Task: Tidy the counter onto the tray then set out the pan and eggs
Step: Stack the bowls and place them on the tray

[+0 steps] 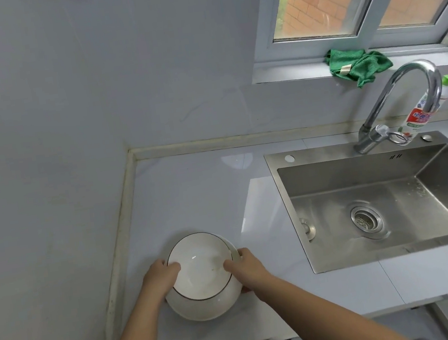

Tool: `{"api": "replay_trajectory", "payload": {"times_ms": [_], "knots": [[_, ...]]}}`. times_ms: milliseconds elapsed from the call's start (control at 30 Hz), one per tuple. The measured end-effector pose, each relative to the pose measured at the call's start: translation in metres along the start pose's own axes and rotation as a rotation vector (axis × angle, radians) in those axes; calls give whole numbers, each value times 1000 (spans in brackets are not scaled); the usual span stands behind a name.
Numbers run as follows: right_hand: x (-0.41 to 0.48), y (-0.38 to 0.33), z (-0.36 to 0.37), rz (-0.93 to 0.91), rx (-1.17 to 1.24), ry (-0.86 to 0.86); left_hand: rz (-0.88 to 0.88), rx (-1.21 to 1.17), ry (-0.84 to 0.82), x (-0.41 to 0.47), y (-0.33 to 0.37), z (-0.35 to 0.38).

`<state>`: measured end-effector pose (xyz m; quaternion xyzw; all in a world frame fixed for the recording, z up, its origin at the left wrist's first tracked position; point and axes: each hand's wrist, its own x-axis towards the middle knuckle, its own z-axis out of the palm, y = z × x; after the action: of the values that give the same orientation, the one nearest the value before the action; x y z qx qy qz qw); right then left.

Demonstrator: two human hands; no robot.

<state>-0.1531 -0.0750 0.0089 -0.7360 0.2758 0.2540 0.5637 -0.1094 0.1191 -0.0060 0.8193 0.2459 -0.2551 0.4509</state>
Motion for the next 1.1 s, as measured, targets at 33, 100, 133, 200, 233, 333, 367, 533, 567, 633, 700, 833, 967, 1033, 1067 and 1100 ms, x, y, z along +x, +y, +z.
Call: {"api": "replay_trajectory", "payload": {"times_ms": [33, 100, 133, 200, 233, 333, 367, 533, 567, 633, 700, 833, 967, 1033, 1067, 1100], "knots": [[-1, 1, -6, -5, 34, 16, 7, -26, -15, -2, 6, 3], [-2, 2, -22, -17, 101, 56, 33, -57, -54, -6, 20, 14], [-3, 1, -31, -18, 141, 69, 48, -67, -74, -9, 30, 21], [-6, 1, -54, -16, 233, 99, 90, -71, -124, -15, 51, 38], [-9, 1, -66, -17, 267, 123, 113, -69, -149, -20, 61, 47], [-17, 9, -105, -20, 352, 204, 179, -42, -220, -38, 93, 80], [-23, 13, -118, -20, 373, 230, 201, -30, -249, -45, 103, 93], [-61, 55, -186, -24, 494, 388, 304, 70, -405, -85, 140, 172], [-72, 67, -201, -16, 518, 421, 320, 97, -437, -97, 145, 192], [-91, 92, -226, -1, 544, 490, 335, 137, -487, -121, 150, 227], [-115, 125, -253, 14, 566, 557, 366, 172, -541, -152, 152, 266], [-171, 185, -299, 1, 610, 681, 414, 301, -651, -213, 147, 337], [-224, 250, -336, -31, 664, 783, 475, 400, -769, -277, 133, 398], [-250, 279, -351, -25, 682, 812, 529, 417, -825, -307, 126, 424], [-267, 297, -360, -14, 704, 825, 560, 437, -855, -325, 120, 441], [-281, 311, -368, 0, 713, 841, 573, 456, -889, -341, 116, 453]]}}
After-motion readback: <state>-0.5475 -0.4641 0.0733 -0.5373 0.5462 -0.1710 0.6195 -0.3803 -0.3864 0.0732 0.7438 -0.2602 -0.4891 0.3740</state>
